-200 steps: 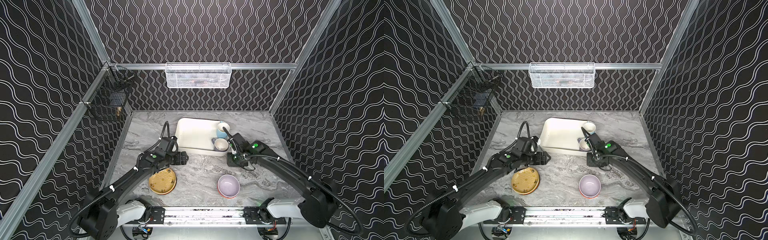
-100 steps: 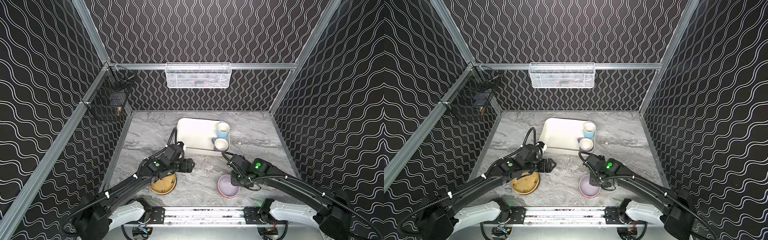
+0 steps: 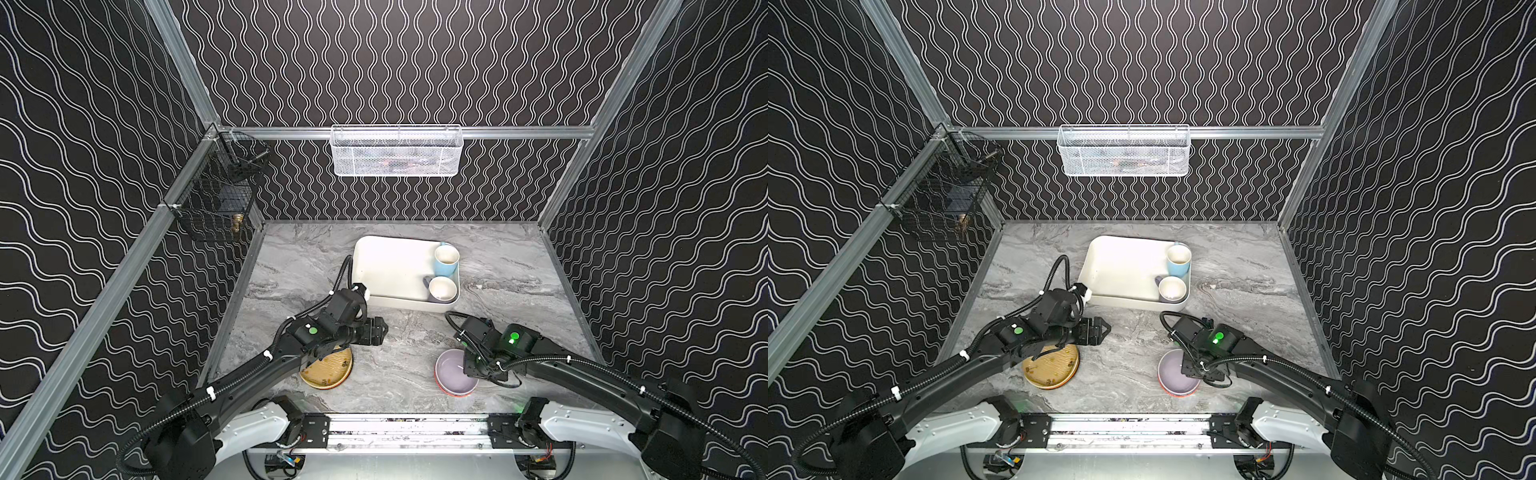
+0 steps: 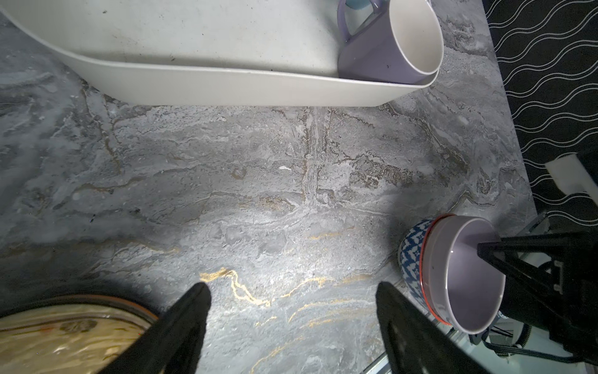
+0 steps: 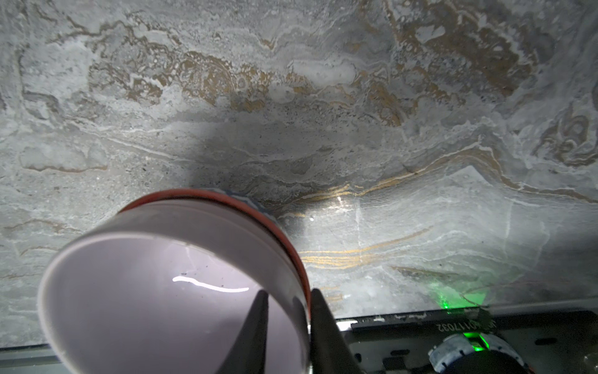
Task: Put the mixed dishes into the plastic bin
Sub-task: 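Move the right gripper down to the lavender bowl's rim and grip it, then lift the lavender bowl with the right gripper and lower it into the bin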
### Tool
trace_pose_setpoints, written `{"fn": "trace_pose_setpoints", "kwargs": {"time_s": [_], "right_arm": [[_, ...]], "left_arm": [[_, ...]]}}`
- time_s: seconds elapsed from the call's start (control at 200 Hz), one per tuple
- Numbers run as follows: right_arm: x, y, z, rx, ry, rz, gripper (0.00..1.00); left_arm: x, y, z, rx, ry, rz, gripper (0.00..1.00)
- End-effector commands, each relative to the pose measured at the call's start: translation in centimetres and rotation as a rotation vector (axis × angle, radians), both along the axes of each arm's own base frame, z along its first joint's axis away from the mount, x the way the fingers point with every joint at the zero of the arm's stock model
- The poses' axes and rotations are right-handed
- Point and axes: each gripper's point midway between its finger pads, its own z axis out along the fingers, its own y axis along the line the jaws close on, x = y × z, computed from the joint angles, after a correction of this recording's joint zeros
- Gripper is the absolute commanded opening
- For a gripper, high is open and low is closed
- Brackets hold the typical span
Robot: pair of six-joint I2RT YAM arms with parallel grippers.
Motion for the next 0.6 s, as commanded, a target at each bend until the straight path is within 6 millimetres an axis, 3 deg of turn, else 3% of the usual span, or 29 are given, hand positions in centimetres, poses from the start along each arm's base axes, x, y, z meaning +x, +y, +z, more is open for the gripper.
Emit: {"fn": "trace_pose_setpoints", "kwargs": {"time_s": [0.0,0.145,0.596], "right_arm": [[0.2,0.8,0.0,0.039,-0.01,-0.006,0.15],[0.4,1.0,0.3,0.044,-0.018,0.003,0.07],[1.8,1.7,2.6,0.057,-0.085,0.032,0.03]], "left_arm": [[0.0,0.2,-0.2,0.014,-0.001,0.0,0.85],[0.2,0.2,0.0,0.023,-0.002,-0.001,0.87],[1.0,1.5,1.7,0.099,-0.053,0.03,0.9]]}}
